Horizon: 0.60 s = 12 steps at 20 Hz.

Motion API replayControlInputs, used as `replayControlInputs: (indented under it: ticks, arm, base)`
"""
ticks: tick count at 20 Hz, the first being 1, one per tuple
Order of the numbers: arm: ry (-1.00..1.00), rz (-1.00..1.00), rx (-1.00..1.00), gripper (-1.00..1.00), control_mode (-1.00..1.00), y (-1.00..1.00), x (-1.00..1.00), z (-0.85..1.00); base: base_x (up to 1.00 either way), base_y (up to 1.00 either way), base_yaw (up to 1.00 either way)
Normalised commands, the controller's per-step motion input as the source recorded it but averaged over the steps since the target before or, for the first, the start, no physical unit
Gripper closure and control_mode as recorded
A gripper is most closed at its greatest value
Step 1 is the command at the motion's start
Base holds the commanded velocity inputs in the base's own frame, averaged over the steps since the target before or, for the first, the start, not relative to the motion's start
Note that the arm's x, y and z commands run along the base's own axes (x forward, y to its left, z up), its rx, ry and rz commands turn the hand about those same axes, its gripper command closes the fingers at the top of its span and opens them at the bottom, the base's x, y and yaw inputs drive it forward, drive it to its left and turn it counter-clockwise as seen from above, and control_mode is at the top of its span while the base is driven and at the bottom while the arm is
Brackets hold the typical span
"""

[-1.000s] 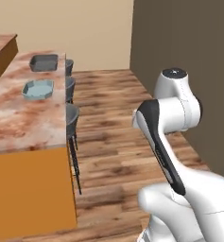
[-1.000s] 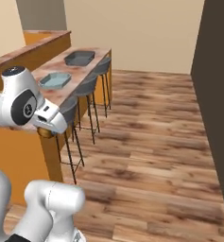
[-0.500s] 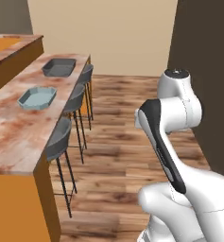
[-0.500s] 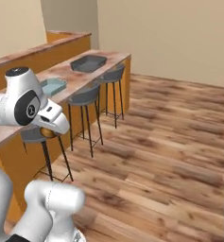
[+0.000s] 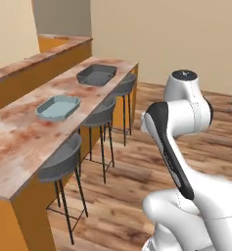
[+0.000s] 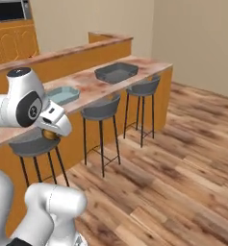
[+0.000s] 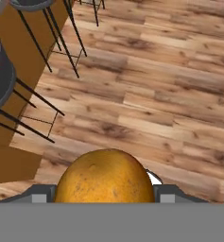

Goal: Place the cold items (mango and squash) from the fridge in one tupperware on the dining counter. Place the warm items (kebab skewer and hot dog) in the stove area in another tupperware.

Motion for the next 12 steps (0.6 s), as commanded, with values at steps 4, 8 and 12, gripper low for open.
replayControlInputs:
  ticks: [4,8,12]
  arm:
    - [0.0,0.0,0.0,1.0,1.0,0.0,0.0,0.0]
    - [0.0,0.0,0.0,1.0,1.0,0.0,0.0,0.0]
    - [0.0,0.0,0.0,1.0,1.0,0.0,0.0,0.0]
  base:
    - [0.77,-0.49,0.69]
    - [0.39,-0.63,0.72]
    - [0.21,-0.53,0.83]
